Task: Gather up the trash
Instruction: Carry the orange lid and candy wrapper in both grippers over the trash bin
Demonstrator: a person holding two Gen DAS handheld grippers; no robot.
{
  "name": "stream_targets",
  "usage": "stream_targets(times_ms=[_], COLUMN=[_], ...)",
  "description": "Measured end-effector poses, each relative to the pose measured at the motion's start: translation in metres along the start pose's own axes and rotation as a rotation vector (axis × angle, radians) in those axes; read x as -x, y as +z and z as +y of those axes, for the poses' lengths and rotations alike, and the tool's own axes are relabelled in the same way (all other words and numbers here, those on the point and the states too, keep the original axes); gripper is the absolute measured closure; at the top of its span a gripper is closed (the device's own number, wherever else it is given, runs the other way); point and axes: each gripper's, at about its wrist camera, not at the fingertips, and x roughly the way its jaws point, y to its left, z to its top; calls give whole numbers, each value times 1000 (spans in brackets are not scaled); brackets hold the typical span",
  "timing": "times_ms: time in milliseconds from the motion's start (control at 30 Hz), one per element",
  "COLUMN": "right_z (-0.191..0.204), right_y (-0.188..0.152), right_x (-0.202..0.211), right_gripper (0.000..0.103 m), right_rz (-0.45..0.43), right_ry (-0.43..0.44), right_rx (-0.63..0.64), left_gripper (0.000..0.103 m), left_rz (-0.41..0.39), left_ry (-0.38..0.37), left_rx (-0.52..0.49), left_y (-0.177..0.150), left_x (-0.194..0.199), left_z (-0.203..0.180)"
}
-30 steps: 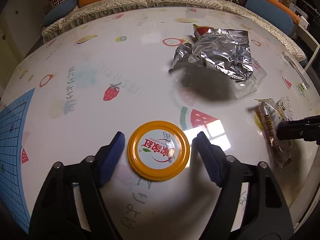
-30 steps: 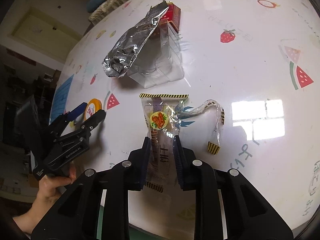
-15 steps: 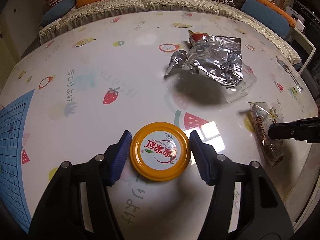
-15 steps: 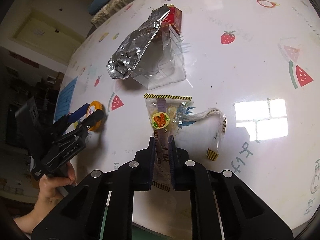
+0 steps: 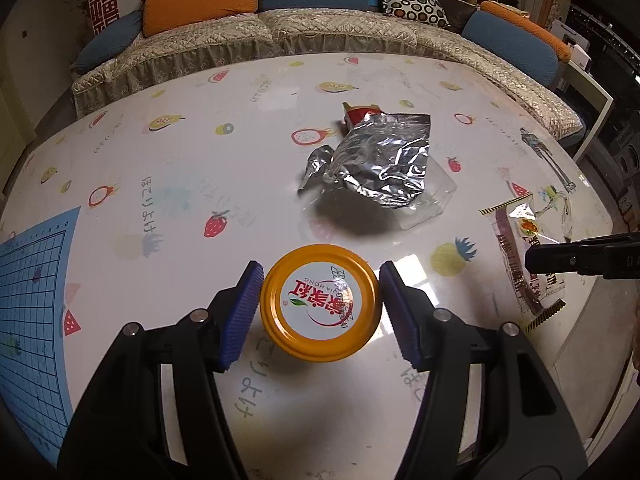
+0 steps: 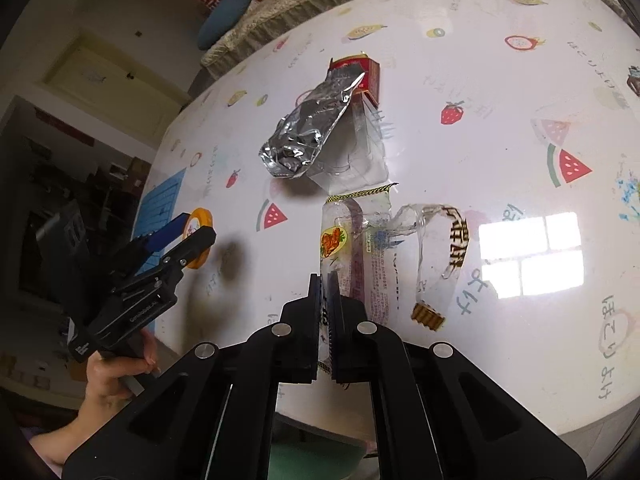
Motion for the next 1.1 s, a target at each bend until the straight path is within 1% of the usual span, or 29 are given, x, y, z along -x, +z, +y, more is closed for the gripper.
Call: stream_targets(times_ms=[167, 267, 333, 467, 600, 733, 833, 900, 933, 1033, 1100], right_z=[-3, -10, -19, -41, -64, -91, -113, -126, -134, -153, -165], right_y=[-17, -36, -52, -86, -132, -184, -223, -244, -254, -279, -293], right_x=[40, 66, 81, 114, 146, 166, 169, 163, 158, 144, 132], right_gripper=[99, 99, 99, 99, 99, 99, 99, 99, 99, 99, 99], right_rz=[-42, -74, -87, -116, -140, -150, -139, -121, -112, -97, -82], right_ry=[15, 28, 29, 12, -1, -28, -40, -48, -47, -23, -11], right_rx=[-3, -19, -39, -83, -122, -191, -248, -285, -307, -356, -388], left_gripper=[45, 45, 45, 45, 45, 45, 45, 45, 45, 45, 45], left_rz=[-29, -27, -41, -34, -19, 23, 70, 138, 165, 226, 280], left_ry=[-23, -74, -88, -155, -227, -308, -364, -420, -436, -453, -468], left_rx=[-48, -55, -86, -134, -190, -254, -304, -314, -319, -358, -376], left_y=[4, 1, -2, -13, -33, -63, -90, -109, -118, -146, -163], left_x=[24, 37, 45, 57, 67, 68, 64, 54, 49, 34, 24], left_z=[-27, -50, -68, -108, -155, -204, -237, -255, -262, -283, -294])
